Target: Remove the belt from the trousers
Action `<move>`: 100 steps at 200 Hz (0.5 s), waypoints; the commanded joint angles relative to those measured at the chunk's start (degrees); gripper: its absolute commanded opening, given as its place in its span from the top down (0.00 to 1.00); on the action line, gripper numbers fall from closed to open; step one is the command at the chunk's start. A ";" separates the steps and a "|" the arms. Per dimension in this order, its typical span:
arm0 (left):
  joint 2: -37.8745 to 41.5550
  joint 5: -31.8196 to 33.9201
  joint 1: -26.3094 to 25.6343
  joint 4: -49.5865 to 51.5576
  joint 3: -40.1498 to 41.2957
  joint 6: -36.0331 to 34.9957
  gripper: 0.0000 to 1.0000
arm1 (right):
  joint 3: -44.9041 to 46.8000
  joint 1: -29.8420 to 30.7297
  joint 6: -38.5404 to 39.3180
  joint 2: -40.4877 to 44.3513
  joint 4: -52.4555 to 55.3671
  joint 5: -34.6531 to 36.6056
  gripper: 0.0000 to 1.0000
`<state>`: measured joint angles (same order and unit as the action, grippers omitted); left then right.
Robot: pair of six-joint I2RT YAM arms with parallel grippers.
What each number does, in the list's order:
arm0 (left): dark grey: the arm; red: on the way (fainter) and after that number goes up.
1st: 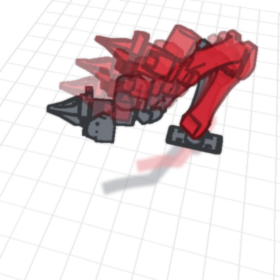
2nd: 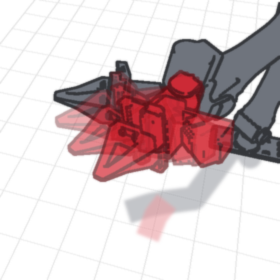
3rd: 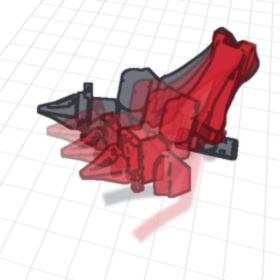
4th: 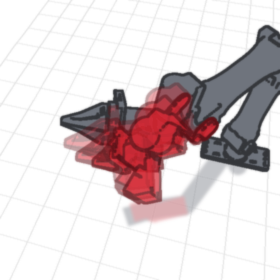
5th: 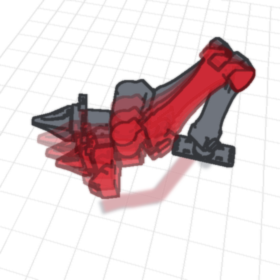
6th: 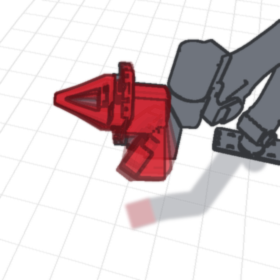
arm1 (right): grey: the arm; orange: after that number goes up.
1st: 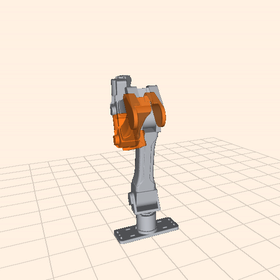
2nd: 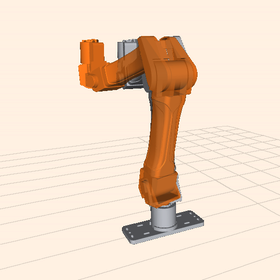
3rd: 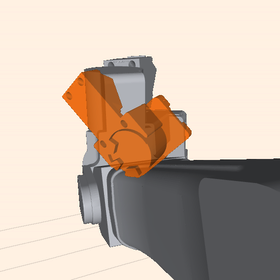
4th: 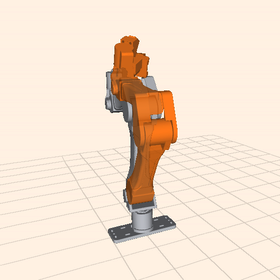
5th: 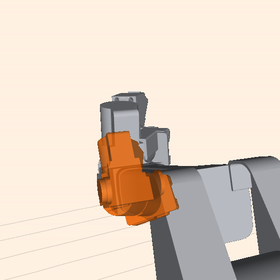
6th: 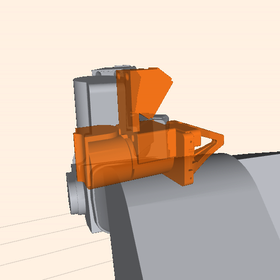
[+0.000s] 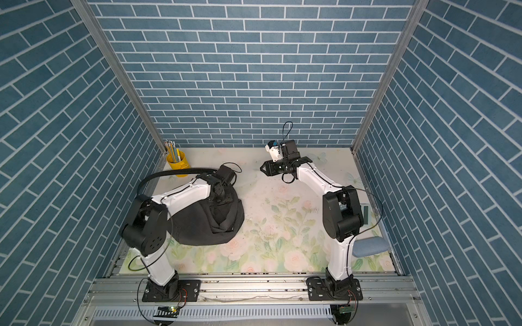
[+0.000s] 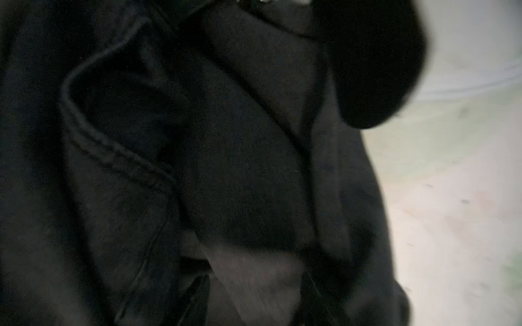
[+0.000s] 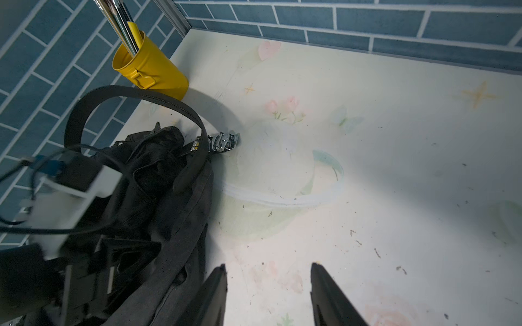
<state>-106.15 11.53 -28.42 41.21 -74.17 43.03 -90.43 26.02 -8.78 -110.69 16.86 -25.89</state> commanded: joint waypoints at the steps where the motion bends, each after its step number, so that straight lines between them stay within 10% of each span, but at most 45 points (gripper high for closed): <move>1: -3.66 6.93 0.03 3.00 -2.71 -0.88 0.43 | 1.58 -0.18 -0.25 1.03 0.29 -0.45 0.49; 100: -22.27 -56.21 -10.07 -47.72 -9.66 -2.95 0.47 | 5.95 -2.91 -0.01 4.09 -0.37 2.16 0.48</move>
<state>-119.72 -17.91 -31.44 9.47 -79.77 40.95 -85.47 24.82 -7.73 -108.71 18.28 -23.49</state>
